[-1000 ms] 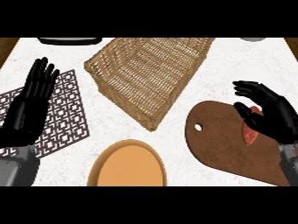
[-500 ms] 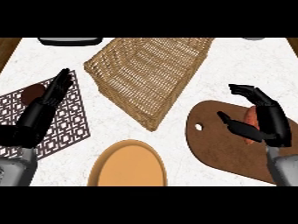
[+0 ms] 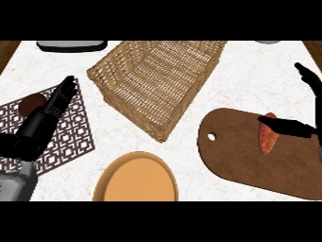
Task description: Pick the sweet potato from the cutting board and place it in the basket
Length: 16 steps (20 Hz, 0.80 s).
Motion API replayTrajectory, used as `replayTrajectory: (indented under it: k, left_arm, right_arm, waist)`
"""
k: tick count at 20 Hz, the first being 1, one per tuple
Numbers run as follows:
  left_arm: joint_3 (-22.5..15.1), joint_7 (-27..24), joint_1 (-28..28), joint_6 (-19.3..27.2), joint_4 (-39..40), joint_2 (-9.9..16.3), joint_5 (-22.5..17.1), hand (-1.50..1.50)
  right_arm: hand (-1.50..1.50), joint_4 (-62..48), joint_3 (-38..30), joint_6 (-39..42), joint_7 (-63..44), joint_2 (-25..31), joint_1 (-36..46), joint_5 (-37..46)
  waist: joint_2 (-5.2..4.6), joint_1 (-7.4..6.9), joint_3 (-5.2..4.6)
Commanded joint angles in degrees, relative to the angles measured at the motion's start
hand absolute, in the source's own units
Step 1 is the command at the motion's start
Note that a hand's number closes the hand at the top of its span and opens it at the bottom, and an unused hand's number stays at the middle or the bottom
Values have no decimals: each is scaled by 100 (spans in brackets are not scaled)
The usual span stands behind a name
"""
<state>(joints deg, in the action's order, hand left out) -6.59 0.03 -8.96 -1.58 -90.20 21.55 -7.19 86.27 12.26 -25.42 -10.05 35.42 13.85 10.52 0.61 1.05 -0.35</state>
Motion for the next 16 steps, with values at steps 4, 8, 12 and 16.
replayTrajectory:
  k: [4,8,12,16]
  left_arm:
    - [-14,-132,84,-50,39,-4,60,0]
    - [-69,51,-23,56,-78,-78,146,0]
    - [93,-108,86,-118,-21,27,81,0]
    - [-38,-65,249,-95,-198,-124,240,0]
  right_arm:
    - [-150,500,260,1946,-2289,1784,405,369]
    - [-150,1240,177,3370,-3078,2220,450,-746]
    - [-150,1796,-473,4177,-3732,2585,446,-1982]
    - [-150,2250,-1273,4603,-4351,2945,298,-2756]
  waist:
    - [-3,-45,-21]
    - [-2,5,9]
    - [-23,-13,23]
    - [-29,-24,29]
